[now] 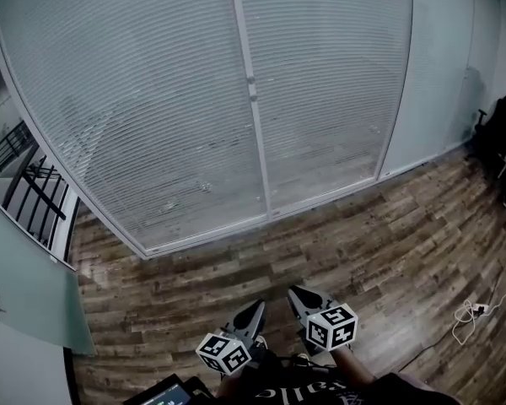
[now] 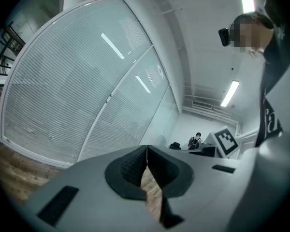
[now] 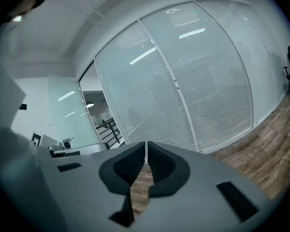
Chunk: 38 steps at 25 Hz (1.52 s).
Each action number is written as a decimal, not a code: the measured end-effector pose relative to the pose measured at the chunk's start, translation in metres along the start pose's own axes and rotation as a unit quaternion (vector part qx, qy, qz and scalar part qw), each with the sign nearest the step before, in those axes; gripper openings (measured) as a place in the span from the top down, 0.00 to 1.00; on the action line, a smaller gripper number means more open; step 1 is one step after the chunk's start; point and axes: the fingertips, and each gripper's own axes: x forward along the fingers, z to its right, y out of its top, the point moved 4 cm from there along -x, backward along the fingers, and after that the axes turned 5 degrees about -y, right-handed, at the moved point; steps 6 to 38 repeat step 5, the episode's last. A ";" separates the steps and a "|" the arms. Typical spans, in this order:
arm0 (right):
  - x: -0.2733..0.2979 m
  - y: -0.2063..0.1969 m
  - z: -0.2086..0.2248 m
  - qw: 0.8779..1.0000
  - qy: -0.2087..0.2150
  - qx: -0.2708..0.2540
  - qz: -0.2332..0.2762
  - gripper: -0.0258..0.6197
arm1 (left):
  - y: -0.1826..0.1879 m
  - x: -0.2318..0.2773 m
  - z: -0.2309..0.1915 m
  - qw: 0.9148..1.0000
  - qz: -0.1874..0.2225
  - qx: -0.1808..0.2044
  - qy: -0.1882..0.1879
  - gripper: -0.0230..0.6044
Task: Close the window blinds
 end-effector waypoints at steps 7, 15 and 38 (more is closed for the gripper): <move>-0.026 -0.016 0.014 1.000 0.005 -0.003 -0.008 0.91 | -0.019 0.006 0.021 1.000 0.000 0.001 0.003 0.95; -0.026 -0.016 0.014 1.000 0.005 -0.003 -0.008 0.91 | -0.019 0.006 0.021 1.000 0.000 0.001 0.003 0.95; -0.026 -0.016 0.014 1.000 0.005 -0.003 -0.008 0.91 | -0.019 0.006 0.021 1.000 0.000 0.001 0.003 0.95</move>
